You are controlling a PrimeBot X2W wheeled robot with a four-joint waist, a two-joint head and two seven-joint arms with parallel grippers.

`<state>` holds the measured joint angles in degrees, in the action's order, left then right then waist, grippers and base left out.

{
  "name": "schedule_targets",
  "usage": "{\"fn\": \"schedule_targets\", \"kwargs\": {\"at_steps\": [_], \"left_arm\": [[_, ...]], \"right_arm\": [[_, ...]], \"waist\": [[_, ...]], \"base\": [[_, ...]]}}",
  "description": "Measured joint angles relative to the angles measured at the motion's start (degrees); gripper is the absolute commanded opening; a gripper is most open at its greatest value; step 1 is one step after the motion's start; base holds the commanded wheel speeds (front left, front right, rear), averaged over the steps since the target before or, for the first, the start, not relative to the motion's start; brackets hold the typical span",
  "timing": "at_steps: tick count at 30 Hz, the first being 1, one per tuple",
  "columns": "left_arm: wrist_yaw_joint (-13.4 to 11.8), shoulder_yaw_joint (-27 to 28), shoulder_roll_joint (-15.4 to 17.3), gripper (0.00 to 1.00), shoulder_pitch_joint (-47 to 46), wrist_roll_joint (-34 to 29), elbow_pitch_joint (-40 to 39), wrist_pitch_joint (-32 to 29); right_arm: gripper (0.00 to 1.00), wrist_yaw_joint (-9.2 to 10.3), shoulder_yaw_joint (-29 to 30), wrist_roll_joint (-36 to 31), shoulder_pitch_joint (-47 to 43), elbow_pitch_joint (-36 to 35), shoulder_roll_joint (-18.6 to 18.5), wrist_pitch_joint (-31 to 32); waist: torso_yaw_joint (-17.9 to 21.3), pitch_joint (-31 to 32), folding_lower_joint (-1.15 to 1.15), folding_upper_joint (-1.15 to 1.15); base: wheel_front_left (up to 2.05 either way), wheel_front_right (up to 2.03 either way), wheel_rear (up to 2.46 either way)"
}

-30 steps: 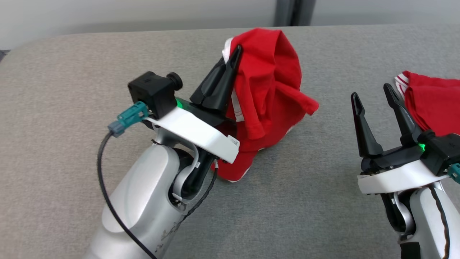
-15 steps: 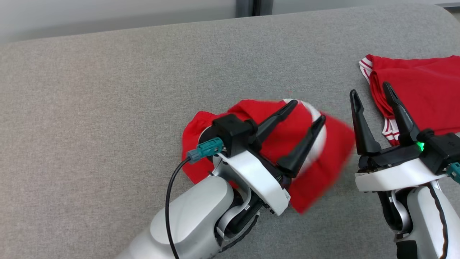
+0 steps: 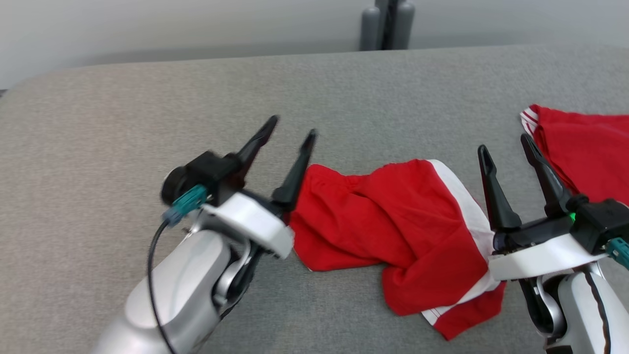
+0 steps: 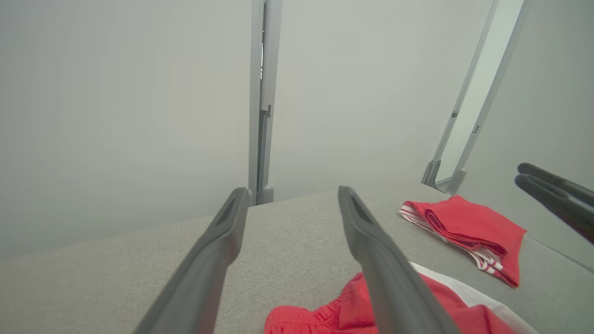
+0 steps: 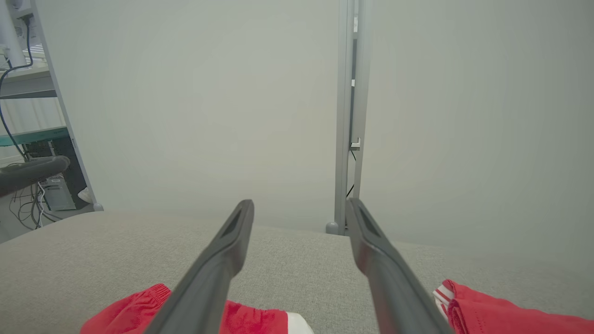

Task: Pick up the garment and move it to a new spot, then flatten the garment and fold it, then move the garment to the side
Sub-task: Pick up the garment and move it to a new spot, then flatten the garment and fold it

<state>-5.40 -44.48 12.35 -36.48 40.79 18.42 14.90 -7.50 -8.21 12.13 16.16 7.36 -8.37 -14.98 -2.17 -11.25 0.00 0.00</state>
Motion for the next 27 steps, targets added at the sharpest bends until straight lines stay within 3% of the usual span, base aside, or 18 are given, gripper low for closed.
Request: {"fn": "schedule_targets", "kwargs": {"at_steps": [9,19,27], "left_arm": [[-0.2,12.47,3.39,1.0,16.19,-8.47,-6.1,0.08],[3.65,20.94,-3.72,1.0,24.43,-14.16,-7.36,0.09],[7.23,24.04,-6.55,1.0,24.85,-18.13,-5.58,0.08]], "right_arm": [[1.0,0.0,0.2,0.45,-2.91,3.71,-0.9,0.32],[1.0,0.0,9.42,-2.01,-2.98,10.38,0.11,7.73],[1.0,0.0,11.32,-0.2,0.87,19.27,-1.86,15.3]], "waist": [[-5.06,3.22,0.0,0.0],[-10.91,4.26,0.0,0.0],[-13.83,2.8,0.0,0.0]], "base": [[0.0,0.0,0.0],[0.0,0.0,0.0],[0.0,0.0,0.0]]}}
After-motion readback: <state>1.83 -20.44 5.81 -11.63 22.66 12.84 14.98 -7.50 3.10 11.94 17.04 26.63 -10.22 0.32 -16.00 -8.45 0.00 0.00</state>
